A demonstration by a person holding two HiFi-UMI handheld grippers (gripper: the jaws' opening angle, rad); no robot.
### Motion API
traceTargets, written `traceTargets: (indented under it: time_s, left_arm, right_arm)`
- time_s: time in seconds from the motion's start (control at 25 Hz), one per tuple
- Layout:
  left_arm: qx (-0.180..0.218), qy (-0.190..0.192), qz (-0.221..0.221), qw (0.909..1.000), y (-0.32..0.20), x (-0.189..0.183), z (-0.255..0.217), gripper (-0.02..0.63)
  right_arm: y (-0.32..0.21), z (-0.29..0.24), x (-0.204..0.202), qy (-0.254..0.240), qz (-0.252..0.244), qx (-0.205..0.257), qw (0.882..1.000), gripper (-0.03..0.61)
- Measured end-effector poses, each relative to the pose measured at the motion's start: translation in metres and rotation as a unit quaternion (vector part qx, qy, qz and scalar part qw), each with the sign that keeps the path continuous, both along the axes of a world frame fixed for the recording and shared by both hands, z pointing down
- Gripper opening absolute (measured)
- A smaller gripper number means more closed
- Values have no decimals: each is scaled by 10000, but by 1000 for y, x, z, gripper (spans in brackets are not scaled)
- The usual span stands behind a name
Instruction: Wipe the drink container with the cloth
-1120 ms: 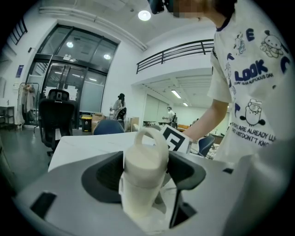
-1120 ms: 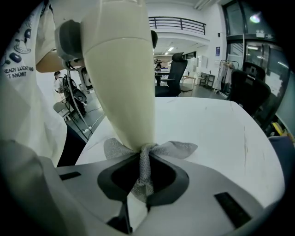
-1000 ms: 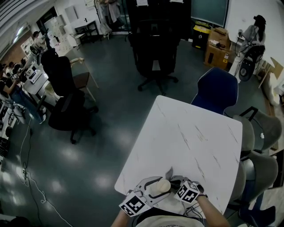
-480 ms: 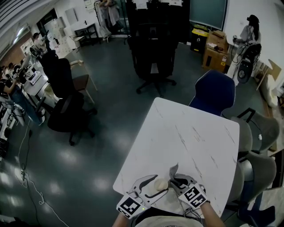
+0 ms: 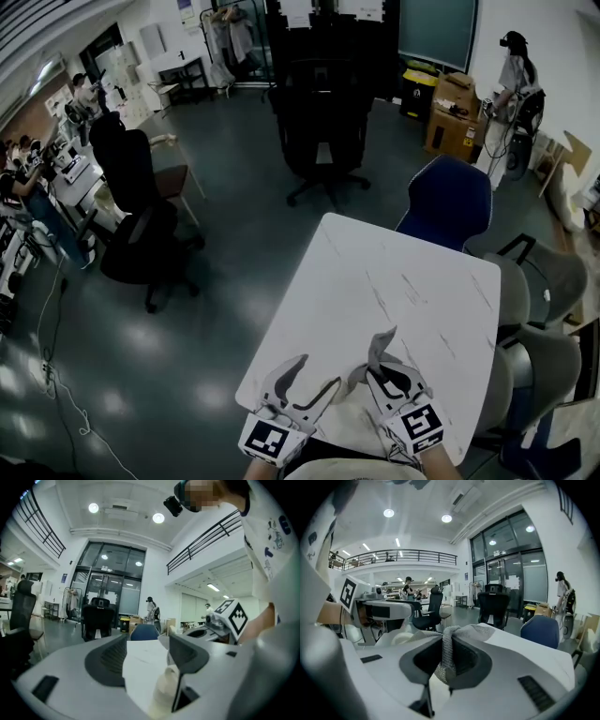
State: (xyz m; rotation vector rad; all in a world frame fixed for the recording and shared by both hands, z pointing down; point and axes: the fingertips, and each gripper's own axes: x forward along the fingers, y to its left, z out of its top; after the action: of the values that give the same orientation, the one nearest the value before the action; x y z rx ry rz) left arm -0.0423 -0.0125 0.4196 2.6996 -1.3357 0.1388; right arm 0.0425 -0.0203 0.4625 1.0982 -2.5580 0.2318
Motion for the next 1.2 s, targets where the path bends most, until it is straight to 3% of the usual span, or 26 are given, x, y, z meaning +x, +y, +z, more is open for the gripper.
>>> traceTargets:
  time_s: [0.32,0.64,0.96,1.2]
  left_arm:
    - [20,-97,-890,9960,-8,-12,-7,274]
    - [154,72,-1471,9890,-7,-26,-6,144]
    - [159,-196,-1384,9901,-4,-19,-2,110]
    - [173,-158,-1356,9905,-5,-17,-7,91]
  right_arm:
    - [-4,-21,7,-375,454,267,9979,57]
    - [1,-23,9,-450,651,306,9964,57]
    - [1,-32,9,-554,770,374,9948,57]
    - [-2,-31,7,-554,827,365,9944,57]
